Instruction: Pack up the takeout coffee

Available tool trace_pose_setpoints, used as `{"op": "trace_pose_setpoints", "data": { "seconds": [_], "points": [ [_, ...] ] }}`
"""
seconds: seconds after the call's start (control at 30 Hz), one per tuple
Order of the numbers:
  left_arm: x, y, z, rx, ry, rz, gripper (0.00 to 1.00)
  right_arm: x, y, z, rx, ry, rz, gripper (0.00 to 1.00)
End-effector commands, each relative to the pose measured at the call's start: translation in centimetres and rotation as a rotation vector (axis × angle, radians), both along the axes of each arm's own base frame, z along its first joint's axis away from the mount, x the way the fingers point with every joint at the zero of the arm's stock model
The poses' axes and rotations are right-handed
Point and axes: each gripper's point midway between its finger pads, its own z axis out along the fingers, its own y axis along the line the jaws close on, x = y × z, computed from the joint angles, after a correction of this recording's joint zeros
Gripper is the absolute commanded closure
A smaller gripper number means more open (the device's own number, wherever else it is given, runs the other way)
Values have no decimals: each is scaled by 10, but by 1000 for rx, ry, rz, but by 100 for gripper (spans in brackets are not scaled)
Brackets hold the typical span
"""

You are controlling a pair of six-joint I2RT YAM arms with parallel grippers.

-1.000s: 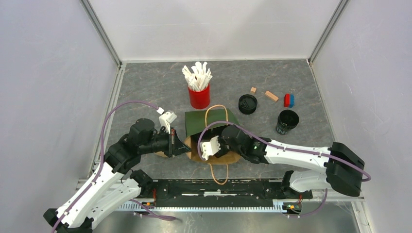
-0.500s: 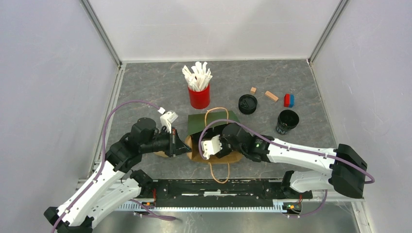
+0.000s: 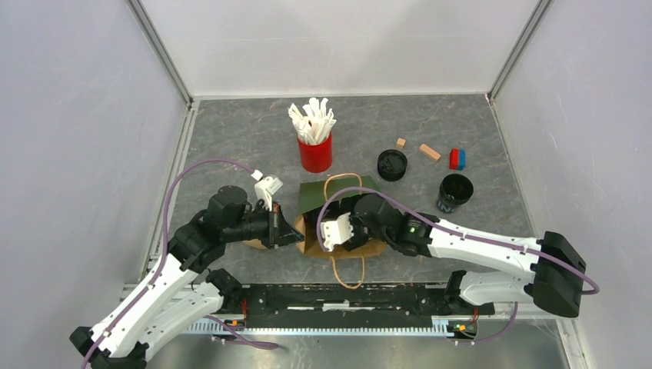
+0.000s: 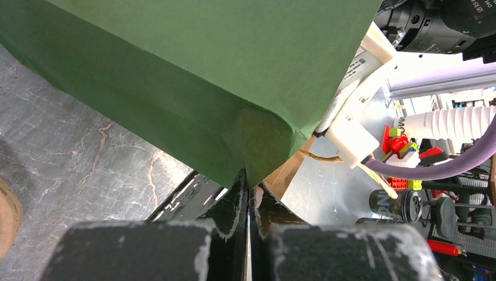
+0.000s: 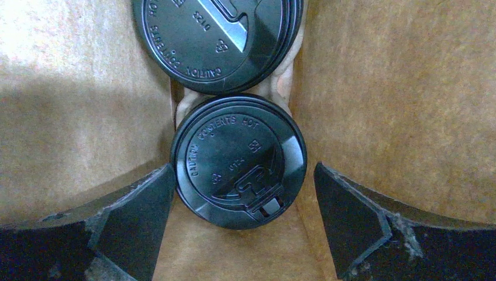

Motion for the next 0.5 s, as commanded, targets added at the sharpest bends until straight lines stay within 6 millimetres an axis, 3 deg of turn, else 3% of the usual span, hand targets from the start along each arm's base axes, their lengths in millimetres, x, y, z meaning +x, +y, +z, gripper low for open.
{"op": "trace_pose_setpoints", "data": {
  "seconds": [0.0,0.1,0.47],
  "points": [
    [-1,-6,13,-50,-2,-9,98,1,7,29,85,-12,-5,7],
    [-1,-6,13,-50,-1,-10,98,-1,6,29,77,-2,-5,14],
    [0,-6,13,-49,4,-4,98,-7,8,32,90,8,6,13]
  ]
}}
